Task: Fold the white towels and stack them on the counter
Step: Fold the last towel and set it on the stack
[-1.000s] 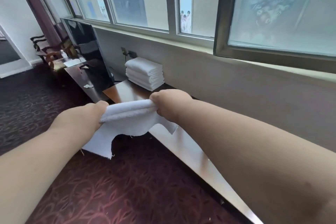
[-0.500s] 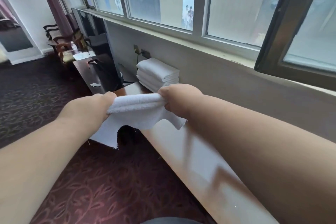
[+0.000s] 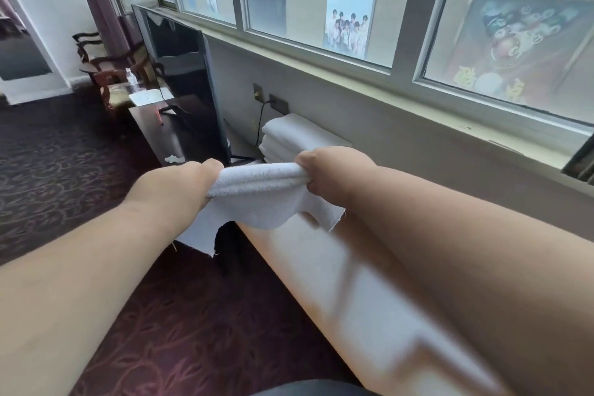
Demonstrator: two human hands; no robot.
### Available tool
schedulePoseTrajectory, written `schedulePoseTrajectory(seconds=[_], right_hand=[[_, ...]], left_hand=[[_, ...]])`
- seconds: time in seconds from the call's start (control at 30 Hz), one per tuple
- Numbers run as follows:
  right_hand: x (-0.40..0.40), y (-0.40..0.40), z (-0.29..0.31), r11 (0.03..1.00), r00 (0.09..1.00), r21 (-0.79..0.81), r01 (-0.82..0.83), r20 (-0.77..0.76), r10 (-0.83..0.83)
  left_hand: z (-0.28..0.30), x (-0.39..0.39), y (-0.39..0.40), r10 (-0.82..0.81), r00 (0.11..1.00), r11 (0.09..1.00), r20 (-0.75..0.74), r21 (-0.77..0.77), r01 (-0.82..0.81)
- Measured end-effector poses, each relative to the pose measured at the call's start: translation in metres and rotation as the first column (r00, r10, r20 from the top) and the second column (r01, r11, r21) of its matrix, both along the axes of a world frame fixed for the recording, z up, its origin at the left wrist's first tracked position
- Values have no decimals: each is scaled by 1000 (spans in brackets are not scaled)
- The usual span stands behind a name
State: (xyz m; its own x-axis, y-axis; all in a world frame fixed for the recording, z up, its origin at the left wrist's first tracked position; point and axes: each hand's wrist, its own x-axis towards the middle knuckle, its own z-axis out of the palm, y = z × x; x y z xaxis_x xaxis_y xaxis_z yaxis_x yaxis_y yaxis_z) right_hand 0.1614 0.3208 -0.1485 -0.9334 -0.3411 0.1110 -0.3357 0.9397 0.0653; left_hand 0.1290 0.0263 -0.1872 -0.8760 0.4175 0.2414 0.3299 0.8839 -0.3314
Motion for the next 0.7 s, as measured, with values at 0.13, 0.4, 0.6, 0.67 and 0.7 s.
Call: schedulePoseTrajectory(seconds=[0.13,0.4,0.6,0.67,0.7], right_hand=[[-46,-38,-8,998,998,11,62,-14,-62],[-112,-105,-14,962,961,-32,272,54,-270],[-147,-111,-18,932,930,-18,362,73,-360],[-161,-107,-17,923,921,-10,384,71,-383],[-168,-104,-16,919,917,-5,395,69,-394]], left_hand=[[6,-48,-35,-62,998,998,-2,22,62],[17,-157,-86,-182,982,983,-60,-48,179],[11,-229,-77,-212,974,974,77,-66,217],[11,-249,-69,-221,965,971,139,-62,232],[11,-258,-64,-238,961,968,140,-51,247]])
